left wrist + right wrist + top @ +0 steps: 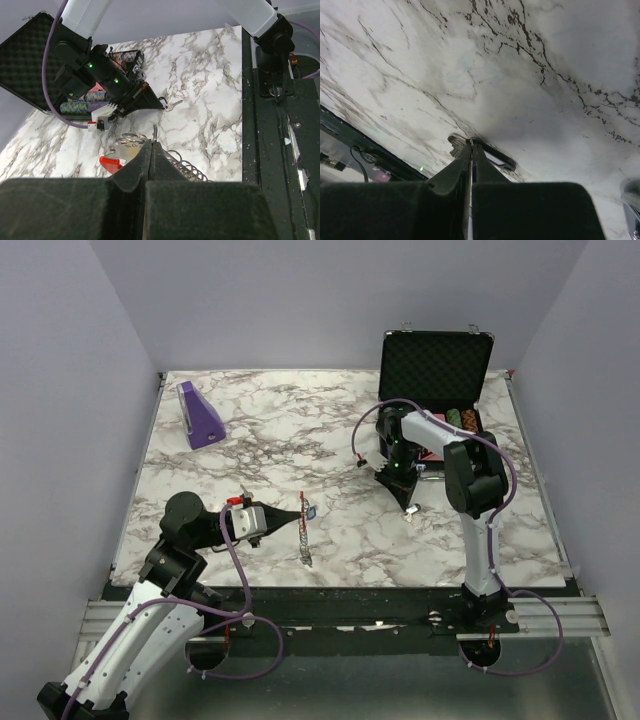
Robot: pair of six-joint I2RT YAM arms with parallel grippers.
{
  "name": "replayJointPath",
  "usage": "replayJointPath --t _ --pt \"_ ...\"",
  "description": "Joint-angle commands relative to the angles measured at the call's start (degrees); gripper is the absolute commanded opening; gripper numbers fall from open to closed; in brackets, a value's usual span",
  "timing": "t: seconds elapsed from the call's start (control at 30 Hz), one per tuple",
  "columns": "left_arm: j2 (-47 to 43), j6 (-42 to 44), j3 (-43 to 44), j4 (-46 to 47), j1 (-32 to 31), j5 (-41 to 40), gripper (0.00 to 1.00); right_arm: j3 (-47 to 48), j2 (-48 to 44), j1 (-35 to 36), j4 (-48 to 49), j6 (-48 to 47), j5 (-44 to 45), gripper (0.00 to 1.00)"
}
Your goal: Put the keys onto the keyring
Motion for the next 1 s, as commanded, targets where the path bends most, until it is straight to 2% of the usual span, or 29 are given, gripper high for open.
replayJointPath --t 0.0,0.4,0.97 --pt "-0.12 1.1 -0.06 0.61 -0.18 -0.58 0.0 -1.08 -1.12 0.48 -2.66 -1.0 0.84 0.1" --pt "-0.03 1.1 0.02 0.61 -0.1 -0.58 0.0 -1.0 -1.65 0.39 -3.01 -1.27 0.58 0.18" --pt "-0.12 1.18 0.02 0.52 -0.18 -0.58 0.0 -2.23 -2.62 0.39 -3.09 -1.36 1.11 0.19"
